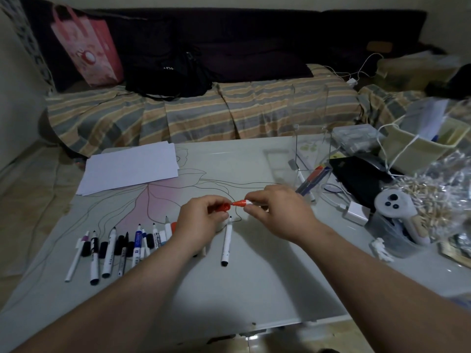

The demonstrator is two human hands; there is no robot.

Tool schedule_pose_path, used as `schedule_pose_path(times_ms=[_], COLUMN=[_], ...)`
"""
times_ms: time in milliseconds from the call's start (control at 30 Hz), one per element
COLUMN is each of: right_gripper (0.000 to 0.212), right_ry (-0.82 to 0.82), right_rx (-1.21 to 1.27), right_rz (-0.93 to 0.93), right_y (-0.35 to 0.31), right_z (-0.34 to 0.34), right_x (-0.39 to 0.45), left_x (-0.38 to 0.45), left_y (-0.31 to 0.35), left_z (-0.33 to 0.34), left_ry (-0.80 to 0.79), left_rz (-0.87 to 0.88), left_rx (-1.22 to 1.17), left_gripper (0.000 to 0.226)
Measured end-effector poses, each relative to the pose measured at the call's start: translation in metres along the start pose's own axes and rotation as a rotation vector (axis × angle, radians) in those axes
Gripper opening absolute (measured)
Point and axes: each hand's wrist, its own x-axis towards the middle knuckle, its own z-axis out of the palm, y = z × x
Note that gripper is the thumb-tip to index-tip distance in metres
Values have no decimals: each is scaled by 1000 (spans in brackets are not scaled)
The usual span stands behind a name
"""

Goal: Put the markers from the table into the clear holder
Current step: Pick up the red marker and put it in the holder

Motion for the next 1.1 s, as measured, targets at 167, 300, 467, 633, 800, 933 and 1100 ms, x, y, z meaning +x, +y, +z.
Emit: schedule_pose_path(times_ms=[167, 300, 467, 633, 800, 933, 1100], right_gripper=[30, 33, 36, 34, 9, 16, 19], right_ry=[11, 39, 91, 26, -246, -429, -18], right_rx=[-103, -148, -151, -13, 446, 288, 489], right_rz=[-38, -110, -164, -115, 111, 74, 209], right_y=[-2, -9, -17, -16, -7, -6, 11], right_z=[7, 6, 3, 1, 3, -13, -56], right_x=[1, 4, 3, -2, -8, 0, 21], left_x=[-2, -1, 2, -4, -7, -12, -18], left_y=[3, 4, 4, 17, 27, 31, 36], left_z=[0, 2, 4, 3, 4, 7, 16], left_ry=[-48, -128, -143, -133, -242, -161, -66], left_rz=[134, 281, 254, 318, 321, 131, 118], left_rx=[126, 281, 326, 428, 539, 194, 56], left_gripper=[26, 23, 27, 21, 20, 11, 27])
